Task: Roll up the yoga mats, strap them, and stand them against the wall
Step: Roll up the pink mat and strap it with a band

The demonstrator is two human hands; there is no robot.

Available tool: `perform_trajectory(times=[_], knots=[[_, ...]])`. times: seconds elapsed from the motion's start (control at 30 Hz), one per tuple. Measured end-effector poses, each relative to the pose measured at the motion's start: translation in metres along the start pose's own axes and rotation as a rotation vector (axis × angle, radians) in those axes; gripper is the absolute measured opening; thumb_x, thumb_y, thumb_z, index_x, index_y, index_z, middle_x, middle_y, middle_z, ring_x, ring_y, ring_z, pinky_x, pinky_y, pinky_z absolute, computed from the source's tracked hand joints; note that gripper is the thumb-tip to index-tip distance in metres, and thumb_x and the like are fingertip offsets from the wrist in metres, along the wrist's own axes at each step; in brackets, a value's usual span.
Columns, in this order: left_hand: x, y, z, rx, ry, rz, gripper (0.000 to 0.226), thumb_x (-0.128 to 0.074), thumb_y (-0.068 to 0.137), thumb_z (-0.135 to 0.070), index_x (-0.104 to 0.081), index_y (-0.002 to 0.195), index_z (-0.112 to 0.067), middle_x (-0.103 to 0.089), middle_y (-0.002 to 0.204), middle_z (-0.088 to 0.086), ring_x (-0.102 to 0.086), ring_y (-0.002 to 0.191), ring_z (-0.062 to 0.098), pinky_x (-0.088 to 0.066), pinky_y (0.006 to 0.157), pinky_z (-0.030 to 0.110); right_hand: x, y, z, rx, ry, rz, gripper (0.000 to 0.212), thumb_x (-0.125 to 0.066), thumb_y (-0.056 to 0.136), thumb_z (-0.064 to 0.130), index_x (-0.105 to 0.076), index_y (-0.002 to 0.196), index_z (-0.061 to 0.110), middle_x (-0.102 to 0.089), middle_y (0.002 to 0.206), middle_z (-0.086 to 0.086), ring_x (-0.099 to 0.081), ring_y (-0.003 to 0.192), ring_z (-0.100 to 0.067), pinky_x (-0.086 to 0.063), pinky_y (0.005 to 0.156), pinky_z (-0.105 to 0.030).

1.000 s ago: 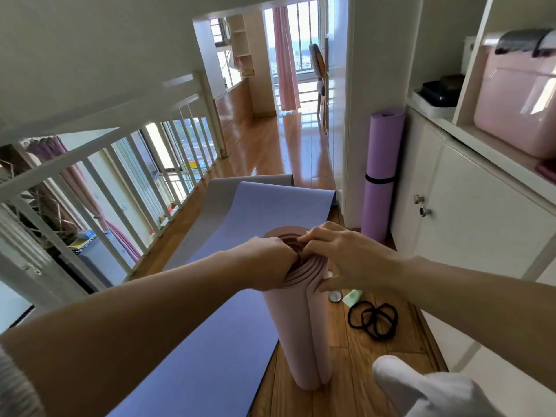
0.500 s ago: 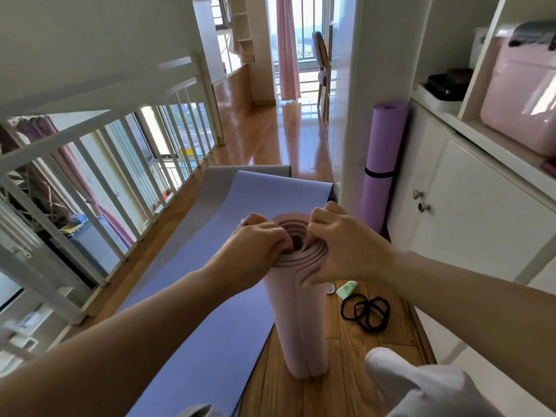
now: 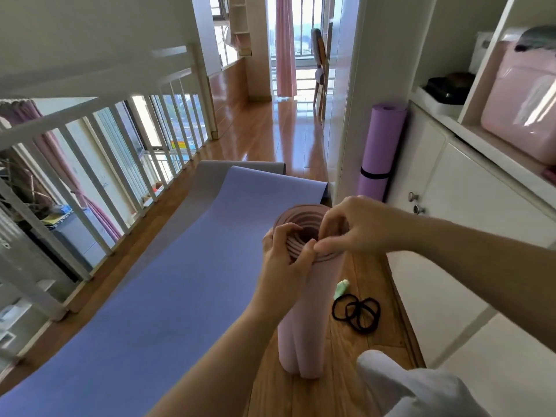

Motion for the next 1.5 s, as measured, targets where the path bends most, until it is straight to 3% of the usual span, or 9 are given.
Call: perform_trajectory(times=[0.13,0.27,0.47,0.63,0.8,0.97,1.2,1.4,1.5], knots=[[-0.007,-0.002,-0.004,-0.107,0.005,-0.017,0.031,-0.057,0.091,-0.038,-0.045,0.118,-0.031,-0.042,0.122,-0.004,-0.040,0.103,-0.017,-0.034,0.078,-0.004,0.004,0.017,0.005,-0.009,-0.174,0.096,0.021,-0.054,0.096,0.025,-0.072,0.107,0.021,-0.070,0.097,0.008,-0.063,0.086,-0.005,-0.053,0.082,-0.021],[-0.014,-0.007,-0.005,-0.140,0.019,-0.039,0.057,-0.043,0.076,-0.062,-0.043,0.125,-0.032,-0.042,0.125,-0.007,-0.043,0.109,-0.006,-0.037,0.083,0.004,-0.025,0.028,0.002,-0.075,-0.368,0.319,0.029,-0.044,0.101,0.029,-0.069,0.107,0.017,-0.062,0.092,0.005,-0.057,0.085,-0.011,-0.044,0.078,-0.019],[-0.018,-0.017,-0.009,-0.179,0.022,-0.036,0.045,-0.046,0.075,-0.062,-0.030,0.117,-0.053,-0.038,0.123,-0.016,-0.040,0.110,-0.012,-0.039,0.084,0.005,-0.024,0.035,0.005,-0.157,-0.402,0.568,0.025,-0.050,0.098,0.031,-0.063,0.110,0.014,-0.055,0.080,0.009,-0.055,0.078,-0.008,-0.050,0.083,-0.023],[-0.018,-0.018,-0.008,-0.184,0.006,-0.050,0.049,-0.045,0.074,-0.062,-0.029,0.119,-0.051,-0.037,0.124,-0.017,-0.042,0.110,-0.010,-0.040,0.087,0.007,-0.028,0.035,0.005,-0.166,-0.333,0.422,0.026,-0.056,0.094,0.029,-0.048,0.069,0.027,-0.053,0.072,0.007,-0.053,0.068,-0.008,-0.047,0.073,-0.021],[-0.016,-0.017,-0.006,-0.183,0.004,-0.057,0.055,-0.045,0.074,-0.061,-0.033,0.125,-0.042,-0.039,0.130,-0.010,-0.044,0.116,0.004,-0.044,0.096,0.020,-0.031,0.028,-0.004,-0.218,-0.221,0.304,0.025,-0.052,0.096,0.029,-0.058,0.073,0.020,-0.058,0.077,0.003,-0.057,0.075,-0.011,-0.049,0.071,-0.020],[-0.026,-0.019,-0.008,-0.177,0.052,-0.044,0.070,-0.042,0.073,-0.066,-0.037,0.133,-0.032,-0.038,0.134,-0.004,-0.043,0.117,0.010,-0.047,0.095,0.028,-0.032,0.023,-0.005,-0.238,-0.306,0.520,0.012,-0.048,0.099,0.027,-0.054,0.091,0.020,-0.055,0.083,0.005,-0.054,0.079,-0.010,-0.047,0.080,-0.023],[-0.027,-0.016,-0.009,-0.155,0.041,-0.036,0.074,-0.042,0.072,-0.066,-0.037,0.135,-0.028,-0.037,0.135,-0.001,-0.043,0.119,0.014,-0.047,0.099,0.037,-0.033,0.026,-0.007,-0.185,-0.351,0.397,0.026,-0.052,0.095,0.020,-0.049,0.070,0.024,-0.054,0.076,0.004,-0.051,0.068,-0.008,-0.047,0.070,-0.021],[-0.030,-0.017,-0.013,-0.186,0.047,-0.001,0.074,-0.046,0.072,-0.066,-0.038,0.136,-0.029,-0.038,0.134,-0.002,-0.044,0.119,0.013,-0.047,0.099,0.036,-0.031,0.015,-0.012,-0.255,-0.262,0.512,0.020,-0.047,0.099,0.024,-0.063,0.101,0.012,-0.063,0.098,-0.005,-0.060,0.092,-0.018,-0.051,0.093,-0.032],[-0.029,-0.011,-0.011,-0.189,0.047,0.004,0.072,-0.048,0.072,-0.063,-0.037,0.136,-0.032,-0.039,0.134,-0.003,-0.043,0.121,0.011,-0.045,0.101,0.032,-0.031,0.017,-0.017,-0.260,-0.280,0.338,0.024,-0.046,0.098,0.020,-0.062,0.080,0.016,-0.063,0.090,-0.002,-0.059,0.094,-0.020,-0.042,0.105,-0.041]])
Point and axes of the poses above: each hand's wrist, its own y-axis towards the middle knuckle, its own x-axis out of the back of the hand, z = x × y, the point moved 7 cm from there along y, towards the middle knuckle
